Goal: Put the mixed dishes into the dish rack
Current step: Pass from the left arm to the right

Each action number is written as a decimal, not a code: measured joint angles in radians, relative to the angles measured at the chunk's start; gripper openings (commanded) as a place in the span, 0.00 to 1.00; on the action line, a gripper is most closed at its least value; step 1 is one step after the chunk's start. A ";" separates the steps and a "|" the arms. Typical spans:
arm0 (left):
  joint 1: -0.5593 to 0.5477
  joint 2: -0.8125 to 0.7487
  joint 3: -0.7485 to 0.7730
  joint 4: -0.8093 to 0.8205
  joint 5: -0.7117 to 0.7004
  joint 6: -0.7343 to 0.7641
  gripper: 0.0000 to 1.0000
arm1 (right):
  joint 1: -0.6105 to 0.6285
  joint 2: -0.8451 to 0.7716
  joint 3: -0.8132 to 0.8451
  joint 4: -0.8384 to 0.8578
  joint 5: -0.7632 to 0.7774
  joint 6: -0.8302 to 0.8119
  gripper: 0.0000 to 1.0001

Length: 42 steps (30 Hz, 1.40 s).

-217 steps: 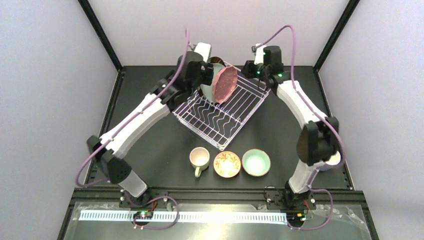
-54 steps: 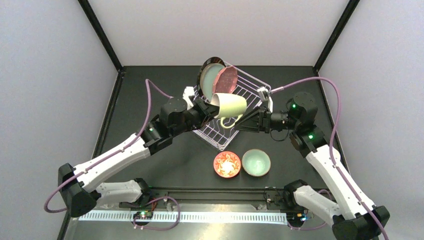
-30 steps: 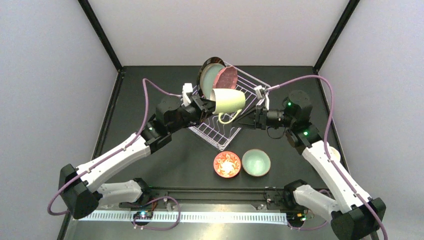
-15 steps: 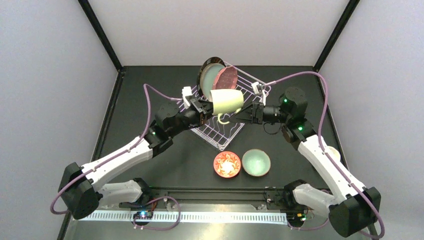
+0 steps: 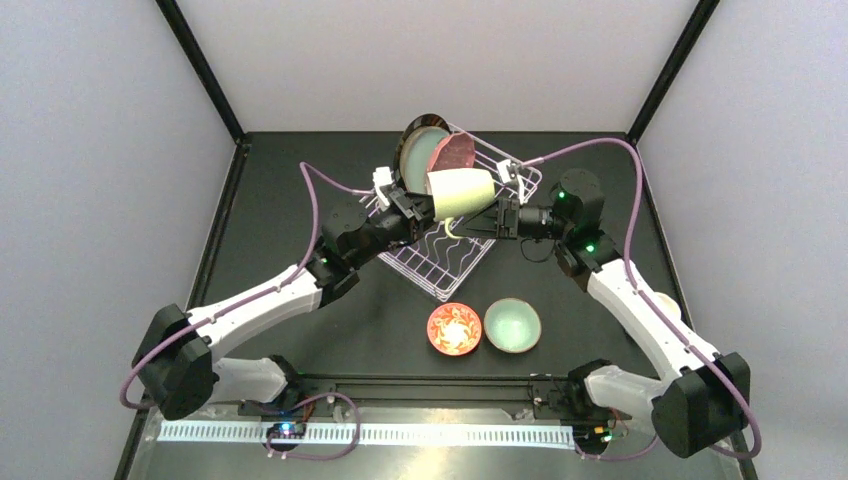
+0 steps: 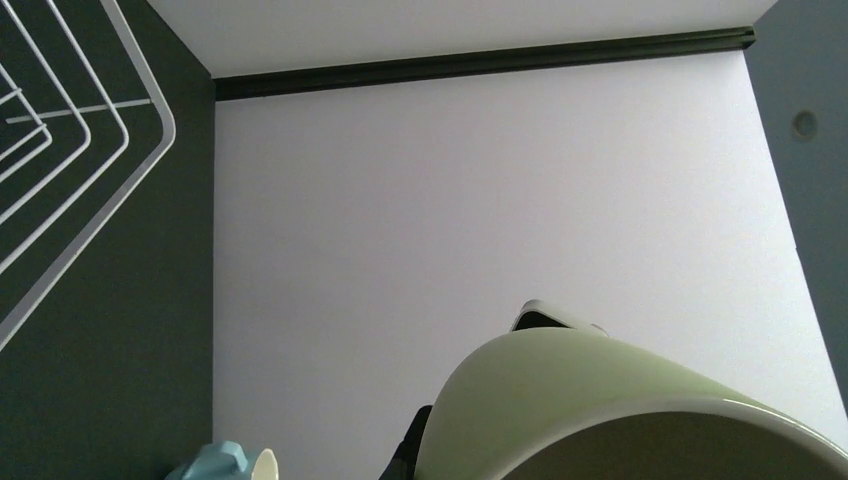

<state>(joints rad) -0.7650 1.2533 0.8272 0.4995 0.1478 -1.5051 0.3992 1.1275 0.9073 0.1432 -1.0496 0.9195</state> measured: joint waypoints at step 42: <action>0.008 0.095 -0.003 0.154 -0.054 -0.043 0.01 | 0.065 0.078 0.097 -0.063 0.089 0.073 0.05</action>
<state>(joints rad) -0.7567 1.3483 0.8246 0.6533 0.0940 -1.5478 0.4641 1.2057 1.0046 0.0799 -0.9611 0.9924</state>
